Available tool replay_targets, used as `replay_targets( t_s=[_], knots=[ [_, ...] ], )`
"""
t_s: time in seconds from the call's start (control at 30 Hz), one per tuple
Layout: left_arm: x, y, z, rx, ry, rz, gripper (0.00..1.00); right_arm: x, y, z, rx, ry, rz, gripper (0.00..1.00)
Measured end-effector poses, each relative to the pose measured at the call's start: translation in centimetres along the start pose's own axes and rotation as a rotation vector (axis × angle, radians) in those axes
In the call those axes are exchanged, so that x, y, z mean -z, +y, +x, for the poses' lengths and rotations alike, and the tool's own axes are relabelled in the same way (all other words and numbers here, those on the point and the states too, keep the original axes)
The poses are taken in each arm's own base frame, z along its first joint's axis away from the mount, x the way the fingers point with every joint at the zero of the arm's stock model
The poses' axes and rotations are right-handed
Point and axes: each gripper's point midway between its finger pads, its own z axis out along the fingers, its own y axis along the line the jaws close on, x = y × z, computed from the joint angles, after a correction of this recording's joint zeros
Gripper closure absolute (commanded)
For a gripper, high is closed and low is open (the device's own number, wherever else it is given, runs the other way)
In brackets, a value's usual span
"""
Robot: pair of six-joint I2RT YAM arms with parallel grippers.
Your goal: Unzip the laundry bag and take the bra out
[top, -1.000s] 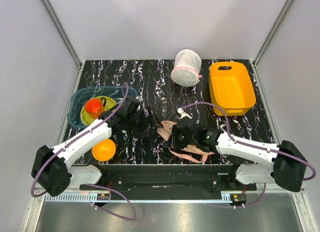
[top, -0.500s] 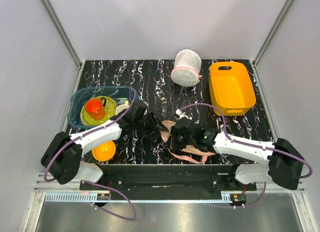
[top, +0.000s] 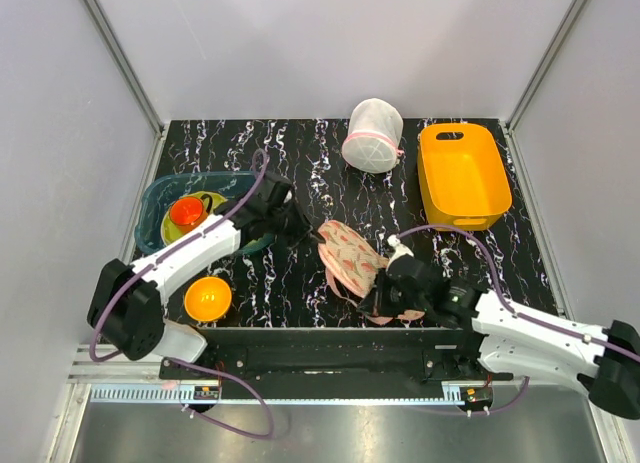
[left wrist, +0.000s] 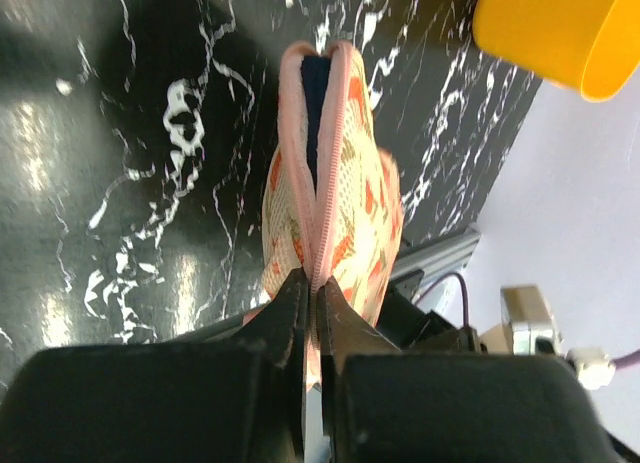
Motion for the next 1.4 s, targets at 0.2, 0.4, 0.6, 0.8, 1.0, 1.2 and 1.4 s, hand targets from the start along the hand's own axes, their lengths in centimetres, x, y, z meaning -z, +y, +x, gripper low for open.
replay_targets(
  t_s=[0.2,0.4,0.6,0.8,1.0,1.2,1.4],
  knots=[
    [-1.1,-0.2,-4.3,-0.003,-0.049,-0.068,1.00,1.9,-1.1,0.7,-0.030,-0.005,0.011,1.00],
    [-4.0,0.5,-7.7,-0.014,-0.052,-0.156,0.63,1.5,-1.9,1.1,-0.039,0.016,0.048,1.00],
    [-3.5,-0.2,-8.2,-0.078,-0.061,-0.150,0.09,0.1,-2.3,1.3,-0.040,0.041,0.090,1.00],
    [2.8,-2.6,-5.5,-0.169,-0.117,-0.045,0.07,-1.6,-0.3,0.3,-0.040,0.038,0.057,1.00],
    [5.9,-2.4,1.7,-0.205,-0.061,0.089,0.02,-2.6,0.8,0.0,-0.039,0.046,0.023,1.00],
    [0.2,4.0,6.1,-0.057,0.100,-0.029,0.01,-2.6,1.5,-0.2,-0.034,0.045,0.000,1.00],
    [-2.6,3.5,5.8,0.021,0.101,0.002,0.01,-2.4,1.6,-0.3,-0.029,0.041,-0.005,1.00]
  ],
)
